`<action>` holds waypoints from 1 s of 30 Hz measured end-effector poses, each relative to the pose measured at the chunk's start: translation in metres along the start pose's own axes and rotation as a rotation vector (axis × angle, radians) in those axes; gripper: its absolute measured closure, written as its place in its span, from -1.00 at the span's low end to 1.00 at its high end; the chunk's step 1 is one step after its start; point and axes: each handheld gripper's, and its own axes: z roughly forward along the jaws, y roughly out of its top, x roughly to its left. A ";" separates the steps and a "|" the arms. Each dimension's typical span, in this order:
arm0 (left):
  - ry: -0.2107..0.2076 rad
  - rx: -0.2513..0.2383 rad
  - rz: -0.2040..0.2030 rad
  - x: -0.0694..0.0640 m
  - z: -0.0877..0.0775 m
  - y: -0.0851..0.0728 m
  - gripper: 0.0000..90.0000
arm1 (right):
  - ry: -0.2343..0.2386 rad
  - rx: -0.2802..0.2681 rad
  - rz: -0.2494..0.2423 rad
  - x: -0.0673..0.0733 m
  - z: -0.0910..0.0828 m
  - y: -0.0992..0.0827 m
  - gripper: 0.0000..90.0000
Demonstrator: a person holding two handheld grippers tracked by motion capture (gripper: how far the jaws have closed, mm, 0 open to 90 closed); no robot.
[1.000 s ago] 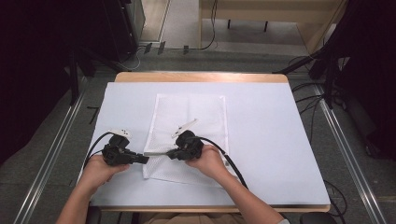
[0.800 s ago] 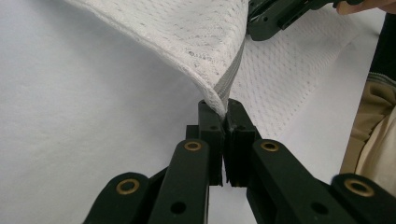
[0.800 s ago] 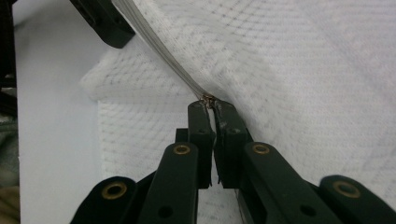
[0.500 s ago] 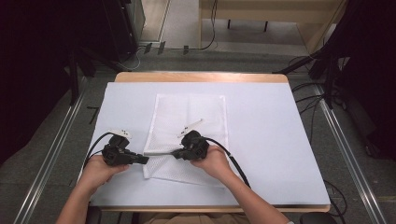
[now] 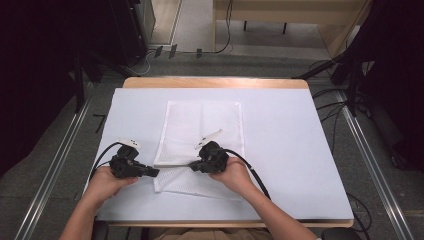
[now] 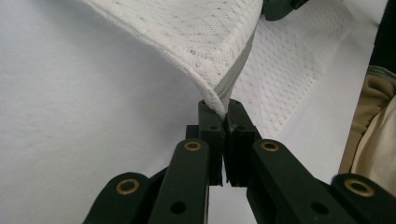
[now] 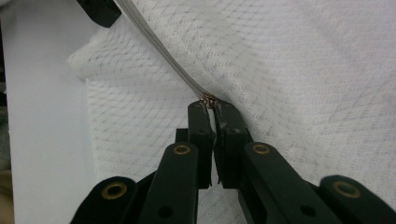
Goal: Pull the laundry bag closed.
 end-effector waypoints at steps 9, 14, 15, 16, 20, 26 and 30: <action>-0.014 -0.011 -0.013 0.002 0.000 -0.003 0.96 | -0.001 -0.015 0.010 -0.006 -0.008 -0.008 0.96; -0.016 -0.012 -0.012 0.002 0.000 -0.003 0.96 | -0.002 -0.017 0.018 -0.009 -0.010 -0.010 0.96; -0.012 -0.014 -0.009 0.002 -0.001 -0.003 0.96 | -0.005 -0.017 0.021 -0.009 -0.010 -0.010 0.96; -0.012 -0.014 -0.009 0.002 -0.001 -0.003 0.96 | -0.005 -0.017 0.021 -0.009 -0.010 -0.010 0.96; -0.015 -0.019 -0.012 0.002 -0.001 -0.004 0.96 | -0.004 -0.017 0.038 -0.012 -0.012 -0.012 0.96; -0.016 -0.019 -0.014 0.003 -0.002 -0.004 0.96 | -0.009 -0.012 0.039 -0.015 -0.017 -0.015 0.96; -0.010 -0.023 -0.014 0.003 -0.003 -0.004 0.96 | -0.017 -0.015 0.052 -0.019 -0.021 -0.019 0.96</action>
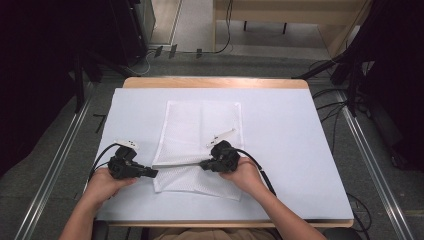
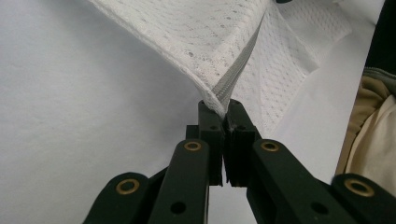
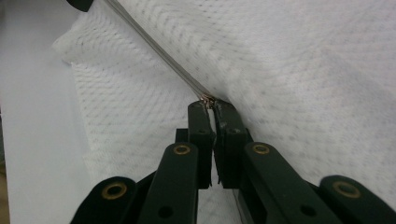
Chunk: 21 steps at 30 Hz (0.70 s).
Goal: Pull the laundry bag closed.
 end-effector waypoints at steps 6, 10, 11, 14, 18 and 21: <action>0.001 0.002 0.004 -0.001 0.000 0.000 0.96 | 0.003 -0.001 0.013 -0.005 -0.007 -0.002 0.96; 0.000 -0.001 0.001 -0.001 0.000 0.000 0.96 | 0.005 0.005 0.016 -0.005 -0.009 -0.004 0.96; -0.001 0.002 0.004 -0.001 0.001 0.001 0.96 | 0.005 0.005 0.016 -0.005 -0.009 -0.004 0.96; -0.002 0.005 0.001 -0.001 0.001 0.001 0.96 | 0.001 0.018 0.009 -0.005 -0.009 -0.006 0.96; -0.006 0.005 0.002 -0.001 0.001 0.001 0.96 | -0.006 0.019 0.010 -0.005 -0.012 -0.007 0.96; -0.006 0.003 -0.001 -0.002 0.001 0.000 0.96 | -0.008 0.021 0.011 -0.007 -0.014 -0.009 0.96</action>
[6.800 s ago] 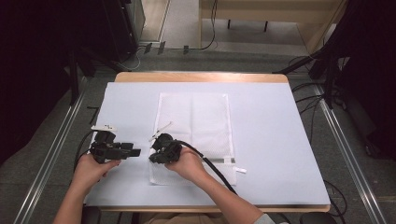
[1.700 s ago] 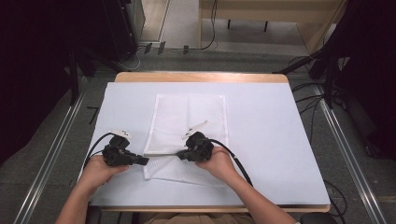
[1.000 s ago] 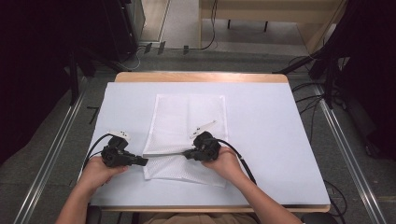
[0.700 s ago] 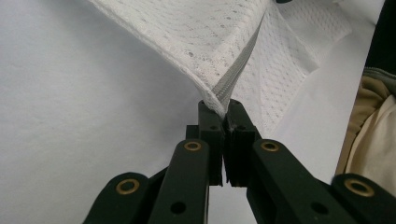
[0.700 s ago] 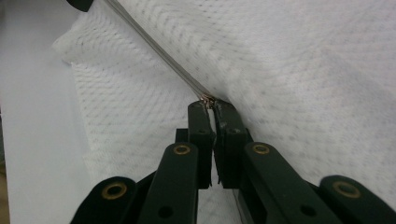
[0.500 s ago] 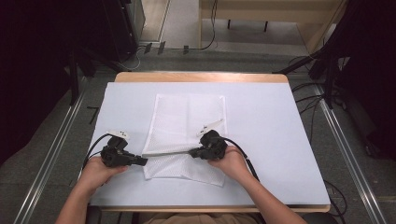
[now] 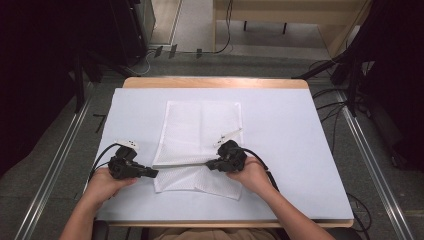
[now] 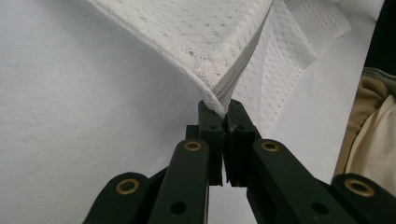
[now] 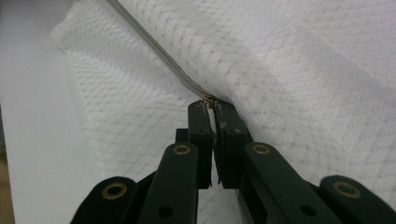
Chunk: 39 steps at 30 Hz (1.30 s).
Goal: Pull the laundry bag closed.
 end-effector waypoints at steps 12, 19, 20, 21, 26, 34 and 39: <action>-0.001 -0.001 0.001 0.000 -0.001 0.000 0.96 | -0.007 0.011 0.013 -0.004 -0.006 -0.005 0.96; 0.000 -0.008 -0.005 0.001 -0.002 0.000 0.96 | -0.010 0.019 0.005 -0.006 -0.009 -0.007 0.96; 0.000 -0.008 -0.005 0.001 -0.002 0.000 0.96 | -0.009 0.016 0.007 -0.006 -0.010 -0.007 0.96; 0.002 -0.007 -0.003 0.001 -0.002 0.000 0.96 | -0.013 0.016 0.007 -0.006 -0.010 -0.007 0.96; 0.000 -0.003 -0.006 0.001 -0.002 -0.001 0.96 | -0.018 0.014 0.013 -0.007 -0.015 -0.009 0.96; 0.000 -0.001 -0.002 0.001 -0.002 -0.001 0.96 | -0.017 0.015 0.013 -0.008 -0.018 -0.010 0.96; -0.001 0.001 -0.004 0.001 -0.003 -0.001 0.96 | -0.025 0.016 0.011 -0.010 -0.021 -0.012 0.96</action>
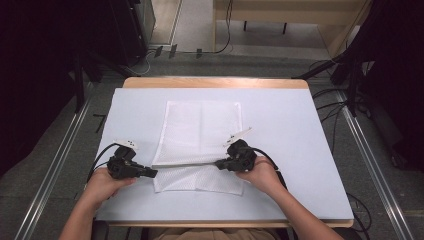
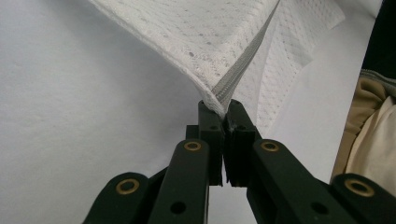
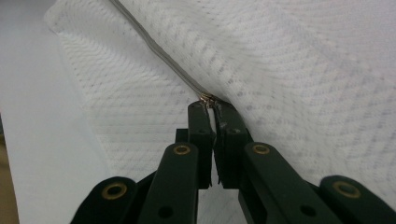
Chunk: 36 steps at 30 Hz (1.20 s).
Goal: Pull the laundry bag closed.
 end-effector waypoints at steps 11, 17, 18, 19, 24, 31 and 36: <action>-0.002 0.008 0.000 0.000 0.001 0.000 0.96 | -0.027 0.007 0.032 -0.013 -0.017 -0.019 0.96; -0.009 0.011 -0.002 0.000 0.001 0.000 0.96 | -0.040 0.004 0.054 -0.020 -0.031 -0.029 0.96; -0.010 0.012 -0.001 0.000 0.001 0.000 0.96 | -0.040 0.004 0.054 -0.020 -0.031 -0.029 0.96; -0.008 0.014 0.001 0.000 0.002 0.000 0.96 | -0.041 0.001 0.047 -0.022 -0.032 -0.031 0.96; -0.012 0.008 0.005 0.000 0.001 0.000 0.96 | -0.045 0.009 0.062 -0.023 -0.035 -0.034 0.96; -0.013 0.014 0.010 -0.001 0.002 0.001 0.96 | -0.051 0.004 0.050 -0.023 -0.039 -0.034 0.96; -0.018 0.001 0.020 -0.002 0.000 0.001 0.96 | -0.050 -0.002 0.052 -0.022 -0.040 -0.036 0.96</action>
